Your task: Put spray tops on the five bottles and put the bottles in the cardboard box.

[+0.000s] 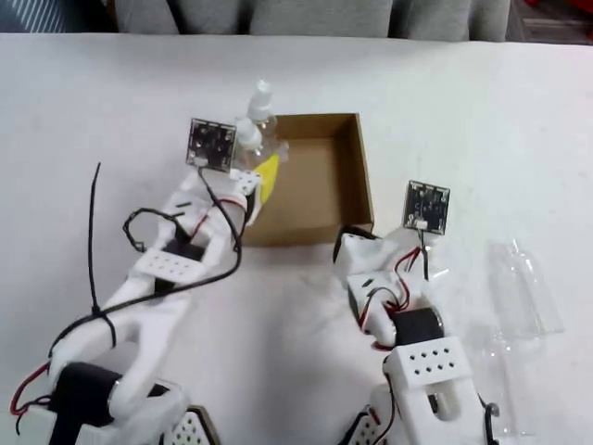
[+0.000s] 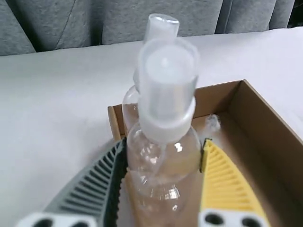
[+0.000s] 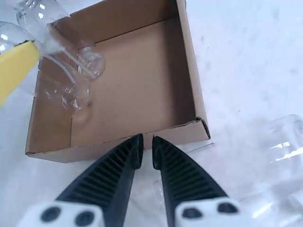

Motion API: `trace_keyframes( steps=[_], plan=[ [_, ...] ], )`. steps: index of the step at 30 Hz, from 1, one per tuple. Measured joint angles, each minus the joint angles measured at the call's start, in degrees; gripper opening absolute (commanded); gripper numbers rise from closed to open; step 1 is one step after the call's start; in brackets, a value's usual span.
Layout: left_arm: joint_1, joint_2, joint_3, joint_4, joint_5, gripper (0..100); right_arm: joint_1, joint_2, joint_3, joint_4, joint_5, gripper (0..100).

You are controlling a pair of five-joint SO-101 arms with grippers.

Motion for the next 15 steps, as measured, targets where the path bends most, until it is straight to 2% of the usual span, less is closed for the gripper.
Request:
trace_keyframes(
  steps=[15],
  plan=[
    [0.0, 7.9, -0.2, -6.8, -0.2, 3, 0.0, 0.0, 0.0, 0.0, 0.0, 1.7]
  ],
)
